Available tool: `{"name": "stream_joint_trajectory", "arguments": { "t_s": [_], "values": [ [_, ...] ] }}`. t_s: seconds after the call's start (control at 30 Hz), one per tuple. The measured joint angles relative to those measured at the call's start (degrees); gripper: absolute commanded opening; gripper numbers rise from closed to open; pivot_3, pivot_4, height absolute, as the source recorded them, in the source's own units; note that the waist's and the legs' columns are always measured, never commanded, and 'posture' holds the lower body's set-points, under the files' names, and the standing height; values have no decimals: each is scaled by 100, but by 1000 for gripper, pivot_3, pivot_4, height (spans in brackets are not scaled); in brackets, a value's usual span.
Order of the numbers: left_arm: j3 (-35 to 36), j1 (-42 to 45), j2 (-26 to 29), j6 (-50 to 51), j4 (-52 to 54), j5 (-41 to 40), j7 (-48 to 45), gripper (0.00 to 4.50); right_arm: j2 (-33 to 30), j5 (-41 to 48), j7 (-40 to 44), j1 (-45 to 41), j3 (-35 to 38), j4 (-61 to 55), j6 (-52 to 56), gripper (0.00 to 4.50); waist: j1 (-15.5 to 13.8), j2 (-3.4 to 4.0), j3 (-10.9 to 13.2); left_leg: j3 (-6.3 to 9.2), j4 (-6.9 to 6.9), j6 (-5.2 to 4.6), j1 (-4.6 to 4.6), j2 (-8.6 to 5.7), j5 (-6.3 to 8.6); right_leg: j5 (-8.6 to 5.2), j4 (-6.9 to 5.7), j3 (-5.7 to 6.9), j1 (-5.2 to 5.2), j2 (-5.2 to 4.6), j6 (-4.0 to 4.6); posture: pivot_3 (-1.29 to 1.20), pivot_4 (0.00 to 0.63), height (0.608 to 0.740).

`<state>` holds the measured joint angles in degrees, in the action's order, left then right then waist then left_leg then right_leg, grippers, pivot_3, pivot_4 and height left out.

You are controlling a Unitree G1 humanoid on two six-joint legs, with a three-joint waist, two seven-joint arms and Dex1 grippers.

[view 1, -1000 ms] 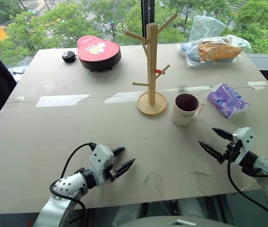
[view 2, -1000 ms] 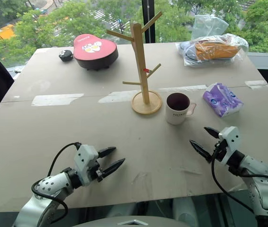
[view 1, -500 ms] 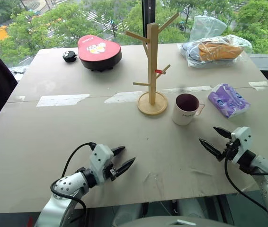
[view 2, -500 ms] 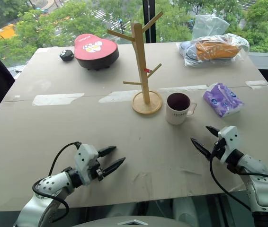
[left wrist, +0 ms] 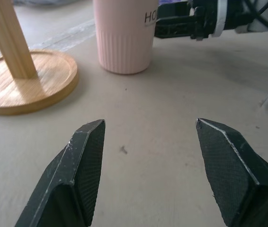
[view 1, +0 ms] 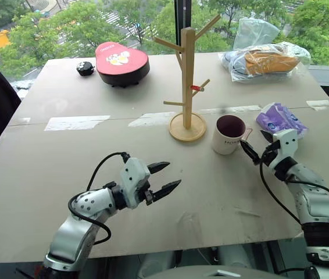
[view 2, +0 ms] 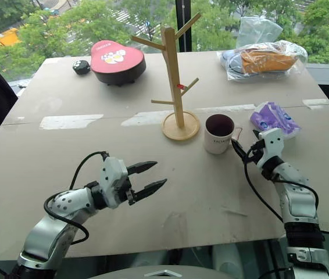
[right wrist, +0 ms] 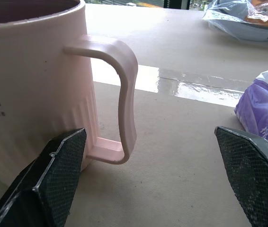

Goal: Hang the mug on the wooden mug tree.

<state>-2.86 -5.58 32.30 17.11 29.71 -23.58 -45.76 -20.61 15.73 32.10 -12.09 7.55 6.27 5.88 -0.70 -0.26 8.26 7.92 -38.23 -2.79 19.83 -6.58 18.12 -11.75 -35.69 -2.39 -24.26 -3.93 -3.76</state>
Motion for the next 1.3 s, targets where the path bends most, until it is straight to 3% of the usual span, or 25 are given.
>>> {"name": "stream_joint_trajectory", "arguments": {
  "t_s": [0.1,0.2,0.33,0.4,0.43,0.47,0.67,0.93,1.13,1.3],
  "values": [
    [-19,244,53,186,153,-101,-24,3140,86,-100,-8,-236,-59,338,-181,4391,11,1,0,-1,0,0,1,0,0,0,0,-2,-1,1,0,0,150,740],
    [-57,389,78,351,188,-138,-23,3140,228,-139,9,-510,-77,812,-460,3594,21,0,0,-2,-1,0,0,0,0,1,-2,-3,-1,5,0,0,150,740],
    [-73,507,85,377,197,-141,-28,3140,317,-117,148,-751,-82,1206,-701,1947,20,1,1,-2,-1,1,-1,0,-1,1,-4,-2,-1,5,0,0,150,740],
    [-73,506,91,378,197,-140,-44,3140,312,-72,384,-868,-83,1423,-814,628,12,2,1,-2,0,0,0,0,-1,1,0,-2,-1,5,1,0,150,740],
    [-73,506,91,378,197,-140,-45,3140,312,-69,390,-869,-83,1429,-818,490,12,2,1,-2,0,0,0,0,-1,1,1,-2,-1,5,1,0,150,740],
    [-73,505,91,378,197,-140,-49,3140,311,-48,453,-879,-83,1471,-838,22,10,2,1,-2,0,0,1,0,-1,1,2,-2,-1,4,1,0,150,740],
    [-59,383,-21,253,108,-141,-76,3140,197,5,692,-848,-203,1234,-540,22,11,4,2,-2,0,0,1,0,-1,1,0,-3,-2,4,1,0,150,740],
    [411,307,-816,-574,-741,-647,-239,3140,-762,-28,667,-976,-744,-1309,1558,22,0,9,5,1,-3,1,5,1,0,1,-1,1,-5,0,1,0,150,740],
    [750,317,-1576,-1599,-1759,-1000,-700,3140,-1847,-365,586,-2432,-1498,-2836,3955,22,-12,1,1,5,-11,0,45,-2,-1,1,2,9,-40,-6,0,0,150,740],
    [765,473,-1942,-2132,-2254,-1045,-974,3140,-2035,-139,779,-3472,-1768,-3085,5166,22,-20,-5,-2,18,-26,-1,104,-14,-1,3,7,24,-79,-17,0,0,150,740]
  ]
}}
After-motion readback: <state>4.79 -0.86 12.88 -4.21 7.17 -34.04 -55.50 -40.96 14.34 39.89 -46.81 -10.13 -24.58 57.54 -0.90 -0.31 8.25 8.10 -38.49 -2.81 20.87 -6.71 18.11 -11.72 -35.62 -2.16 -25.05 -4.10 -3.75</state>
